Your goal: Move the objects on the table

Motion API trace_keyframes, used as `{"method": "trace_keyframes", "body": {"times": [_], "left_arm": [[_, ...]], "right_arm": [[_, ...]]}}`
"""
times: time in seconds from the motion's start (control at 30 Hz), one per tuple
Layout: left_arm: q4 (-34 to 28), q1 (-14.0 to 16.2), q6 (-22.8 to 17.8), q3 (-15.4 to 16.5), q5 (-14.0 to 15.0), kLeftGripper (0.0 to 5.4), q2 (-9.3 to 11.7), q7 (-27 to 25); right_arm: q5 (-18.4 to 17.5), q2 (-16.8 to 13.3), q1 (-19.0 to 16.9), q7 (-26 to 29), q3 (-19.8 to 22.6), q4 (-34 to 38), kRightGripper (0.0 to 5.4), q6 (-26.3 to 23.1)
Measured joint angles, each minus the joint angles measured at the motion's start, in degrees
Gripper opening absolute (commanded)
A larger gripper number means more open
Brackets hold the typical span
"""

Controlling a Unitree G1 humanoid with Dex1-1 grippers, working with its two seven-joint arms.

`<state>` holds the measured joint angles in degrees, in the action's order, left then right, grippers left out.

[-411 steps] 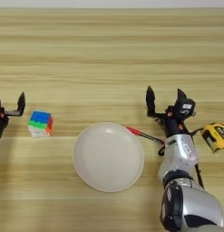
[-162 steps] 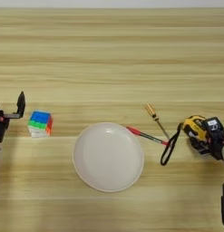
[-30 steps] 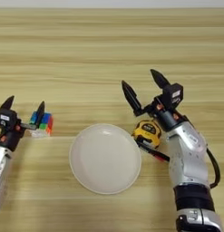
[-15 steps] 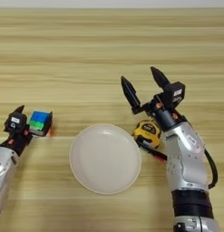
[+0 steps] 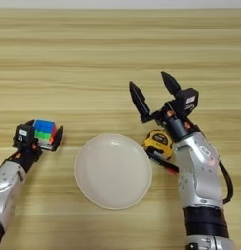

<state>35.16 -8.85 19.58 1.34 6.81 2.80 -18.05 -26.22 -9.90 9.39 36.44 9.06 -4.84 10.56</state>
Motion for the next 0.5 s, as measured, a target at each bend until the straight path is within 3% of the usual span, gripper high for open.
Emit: {"method": "trace_keyframes", "body": {"times": [0.5], "left_arm": [[2.15, -0.46, -0.95, 0.18, -0.25, 5.40, -0.04, 1.81]], "right_arm": [[-0.03, 0.19, -0.35, -0.06, 0.19, 0.49, 5.38, -0.04]]}}
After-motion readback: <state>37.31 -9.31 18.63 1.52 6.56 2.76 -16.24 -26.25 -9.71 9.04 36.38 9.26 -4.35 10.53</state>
